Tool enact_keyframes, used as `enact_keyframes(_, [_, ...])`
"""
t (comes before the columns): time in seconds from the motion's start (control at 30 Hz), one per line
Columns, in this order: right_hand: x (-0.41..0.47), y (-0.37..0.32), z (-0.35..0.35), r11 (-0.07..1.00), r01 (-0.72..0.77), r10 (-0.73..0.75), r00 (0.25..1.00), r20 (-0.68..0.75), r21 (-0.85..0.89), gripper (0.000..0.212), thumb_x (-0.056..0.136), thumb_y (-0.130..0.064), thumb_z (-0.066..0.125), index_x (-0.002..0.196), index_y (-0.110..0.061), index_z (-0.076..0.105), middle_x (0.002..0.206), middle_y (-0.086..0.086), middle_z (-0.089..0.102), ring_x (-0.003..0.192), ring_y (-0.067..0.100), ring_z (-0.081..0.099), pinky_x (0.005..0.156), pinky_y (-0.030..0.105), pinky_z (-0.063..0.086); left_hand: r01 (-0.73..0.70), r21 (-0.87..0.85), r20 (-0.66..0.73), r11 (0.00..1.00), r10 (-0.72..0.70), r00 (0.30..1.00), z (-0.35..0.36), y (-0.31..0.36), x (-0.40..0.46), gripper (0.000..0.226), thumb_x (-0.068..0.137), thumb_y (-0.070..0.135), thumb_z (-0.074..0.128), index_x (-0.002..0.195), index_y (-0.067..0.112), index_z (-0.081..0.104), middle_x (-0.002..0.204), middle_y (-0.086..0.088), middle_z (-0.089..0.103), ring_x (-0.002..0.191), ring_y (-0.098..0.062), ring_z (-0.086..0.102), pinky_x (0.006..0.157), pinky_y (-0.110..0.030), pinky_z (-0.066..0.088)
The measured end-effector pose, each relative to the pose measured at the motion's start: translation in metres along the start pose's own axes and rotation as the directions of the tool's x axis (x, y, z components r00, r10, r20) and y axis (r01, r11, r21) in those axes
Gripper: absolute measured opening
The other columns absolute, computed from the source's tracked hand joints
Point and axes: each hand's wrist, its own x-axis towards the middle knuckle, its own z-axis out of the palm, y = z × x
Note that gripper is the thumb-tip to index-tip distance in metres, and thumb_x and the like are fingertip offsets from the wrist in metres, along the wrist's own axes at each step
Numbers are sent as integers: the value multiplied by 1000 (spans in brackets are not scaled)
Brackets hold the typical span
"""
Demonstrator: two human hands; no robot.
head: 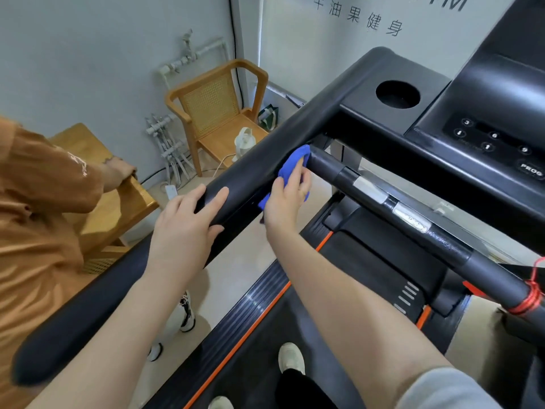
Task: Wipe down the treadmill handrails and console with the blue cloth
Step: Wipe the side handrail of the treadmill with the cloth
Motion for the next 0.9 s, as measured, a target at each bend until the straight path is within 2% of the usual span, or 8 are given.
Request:
enact_keyframes(0.07, [5, -1, -8, 1000, 14, -14, 1000, 3, 17, 56, 98, -11, 34, 149, -30, 19, 143, -9, 22, 116, 16, 40, 105, 38, 36, 5, -7, -13, 1000, -5, 1000, 1, 0, -1, 63, 64, 6, 82, 123, 11, 60, 117, -26, 61, 96, -46, 58, 78, -53, 50])
enact_keyframes(0.23, [-21, -6, -14, 997, -11, 4, 995, 96, 73, 56, 99, -7, 34, 149, -29, 20, 145, -12, 17, 115, 0, 33, 97, 18, 29, 41, -72, 4, 997, -41, 999, 3, 0, 1, 59, 73, 9, 76, 128, 15, 56, 126, -23, 56, 107, -45, 53, 87, -53, 45])
enact_keyframes(0.4, [-80, 7, -1, 989, 144, -139, 976, 169, -15, 50, 92, -2, 46, 137, -20, 36, 138, -12, 24, 123, 8, 32, 104, 25, 29, 61, -177, 155, 982, -34, 987, -11, -10, 4, 54, 89, 23, 59, 140, 24, 40, 148, -8, 36, 133, -32, 34, 109, -43, 29])
enact_keyframes(0.5, [-123, 19, 16, 981, 186, -174, 966, 190, -48, 44, 86, 0, 51, 126, -15, 39, 135, -1, 31, 124, 15, 35, 108, 34, 33, -26, -260, 161, 965, 70, 984, -23, -24, -7, 48, 87, 16, 60, 134, 17, 50, 143, -9, 44, 132, -30, 39, 109, -41, 32])
enact_keyframes(0.63, [-154, 22, 26, 981, 189, -178, 967, 181, -46, 44, 84, 5, 49, 124, -11, 39, 131, 3, 33, 120, 13, 36, 108, 31, 33, -143, -252, 127, 957, 179, 976, -34, -50, -45, 44, 85, 6, 59, 129, 14, 56, 139, -9, 47, 126, -34, 43, 105, -43, 34])
enact_keyframes(0.73, [-149, 19, 30, 994, 89, -82, 991, 101, -68, 47, 86, 4, 45, 130, -12, 39, 137, 7, 37, 124, 17, 38, 107, 29, 33, -175, -240, 128, 955, 210, 969, -37, -79, -79, 43, 85, 4, 59, 127, 14, 57, 139, -9, 48, 126, -36, 42, 105, -46, 34])
enact_keyframes(0.83, [-170, 23, 46, 997, -62, 64, 996, 57, -46, 47, 82, 2, 42, 125, -15, 41, 129, 10, 47, 116, 28, 48, 100, 43, 44, -201, -239, 130, 950, 236, 963, -38, -106, -107, 44, 80, 1, 64, 123, 12, 61, 135, -14, 51, 120, -41, 47, 102, -51, 37])
enact_keyframes(0.9, [-203, 30, 60, 995, -91, 93, 994, 65, -35, 42, 80, 2, 42, 119, -15, 43, 123, 12, 49, 108, 27, 51, 94, 43, 47, -176, -239, 135, 955, 213, 968, -39, -118, -122, 46, 80, 2, 65, 125, 11, 59, 134, -15, 52, 118, -41, 48, 101, -52, 38])
